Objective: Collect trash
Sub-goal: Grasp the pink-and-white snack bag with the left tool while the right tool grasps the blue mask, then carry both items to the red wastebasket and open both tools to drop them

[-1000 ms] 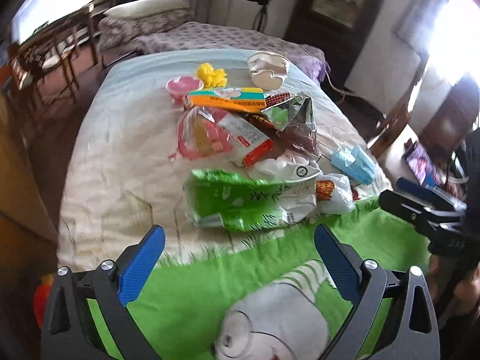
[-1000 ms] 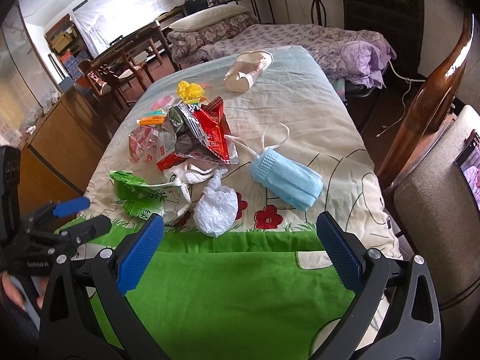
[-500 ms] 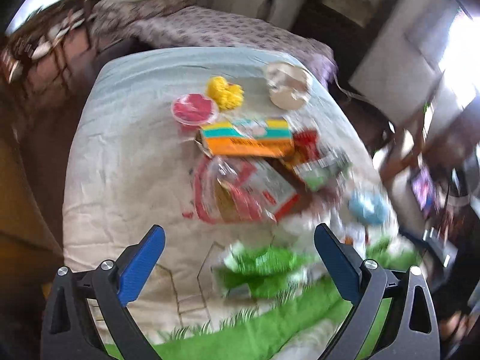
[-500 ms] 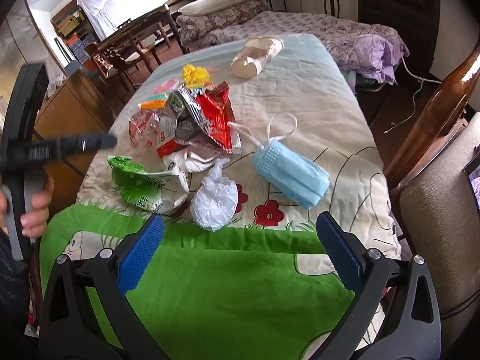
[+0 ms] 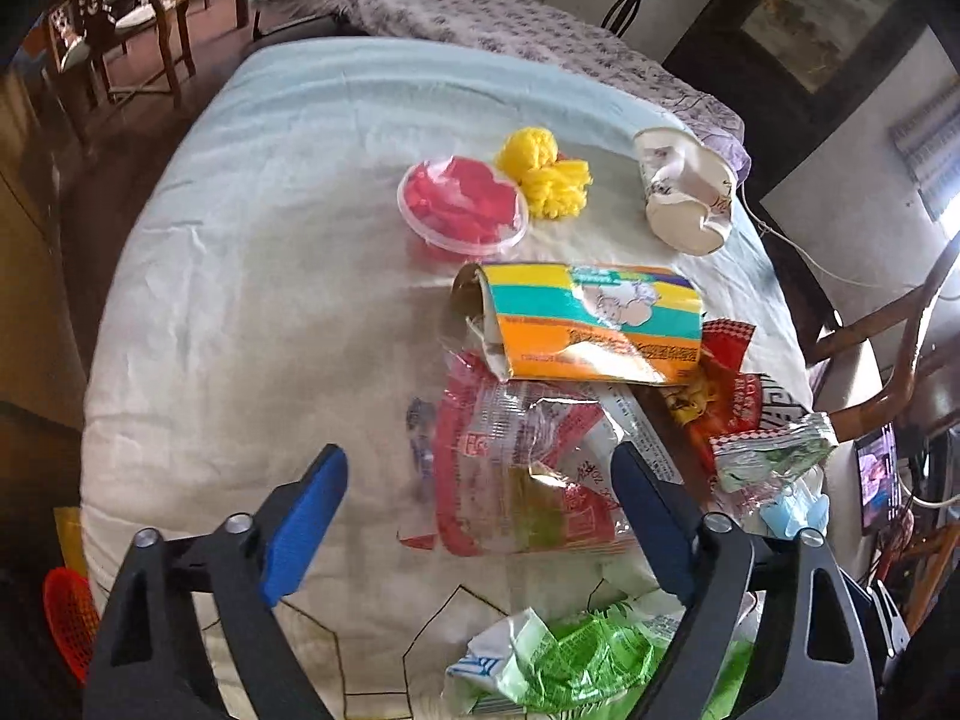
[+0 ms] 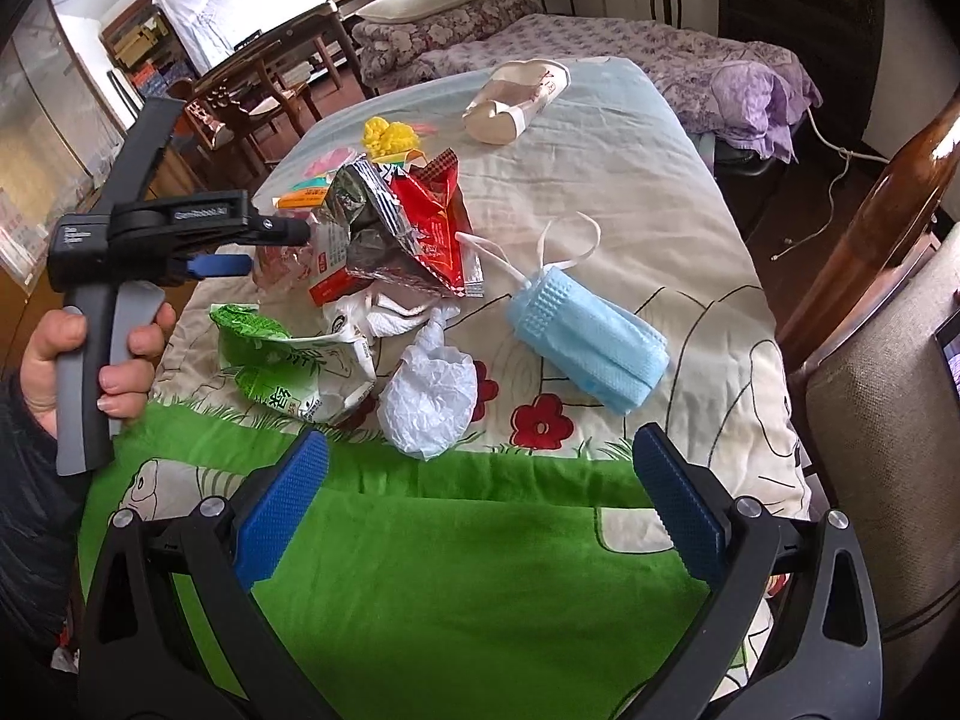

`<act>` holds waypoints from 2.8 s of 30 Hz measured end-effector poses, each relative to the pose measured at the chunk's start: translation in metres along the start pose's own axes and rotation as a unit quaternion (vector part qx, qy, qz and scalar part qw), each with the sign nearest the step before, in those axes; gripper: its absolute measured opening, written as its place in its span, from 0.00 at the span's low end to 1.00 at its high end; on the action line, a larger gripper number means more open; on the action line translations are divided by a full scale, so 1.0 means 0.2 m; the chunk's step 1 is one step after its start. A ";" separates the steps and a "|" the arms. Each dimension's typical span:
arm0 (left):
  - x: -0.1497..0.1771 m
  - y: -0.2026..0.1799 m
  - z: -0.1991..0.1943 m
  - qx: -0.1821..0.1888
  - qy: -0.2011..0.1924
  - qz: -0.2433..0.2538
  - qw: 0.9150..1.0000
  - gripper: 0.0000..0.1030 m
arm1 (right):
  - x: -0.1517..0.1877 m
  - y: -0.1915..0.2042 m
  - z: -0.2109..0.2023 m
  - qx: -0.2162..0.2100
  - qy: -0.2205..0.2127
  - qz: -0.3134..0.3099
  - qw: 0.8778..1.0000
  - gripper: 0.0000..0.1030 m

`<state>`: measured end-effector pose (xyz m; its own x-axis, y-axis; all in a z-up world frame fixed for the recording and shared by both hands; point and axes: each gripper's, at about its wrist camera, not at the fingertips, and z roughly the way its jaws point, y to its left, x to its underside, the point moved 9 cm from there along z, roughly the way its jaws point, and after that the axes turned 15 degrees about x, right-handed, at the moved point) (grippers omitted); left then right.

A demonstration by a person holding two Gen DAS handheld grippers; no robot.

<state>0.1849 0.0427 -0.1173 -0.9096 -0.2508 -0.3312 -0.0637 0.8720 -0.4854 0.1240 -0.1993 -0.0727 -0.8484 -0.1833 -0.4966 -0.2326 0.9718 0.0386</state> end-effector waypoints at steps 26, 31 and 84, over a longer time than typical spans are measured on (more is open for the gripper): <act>0.18 0.04 -0.28 0.097 -0.094 -0.040 0.990 0.42 | -0.17 -0.17 0.14 0.065 0.048 -0.067 0.994 0.89; 0.17 0.05 -0.28 0.105 -0.099 -0.051 0.988 0.42 | -0.15 -0.12 0.22 0.076 0.068 -0.116 0.988 0.70; 0.89 0.97 -1.41 -0.049 -0.240 -0.170 0.955 0.42 | 0.00 1.72 -0.33 -0.257 0.062 -0.281 0.923 0.36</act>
<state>-0.1052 0.2853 -0.0419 -0.5389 -0.6695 -0.5112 -0.3808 0.7350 -0.5610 0.0121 0.1245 -0.0018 -0.5658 -0.6830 -0.4619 -0.8198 0.5256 0.2271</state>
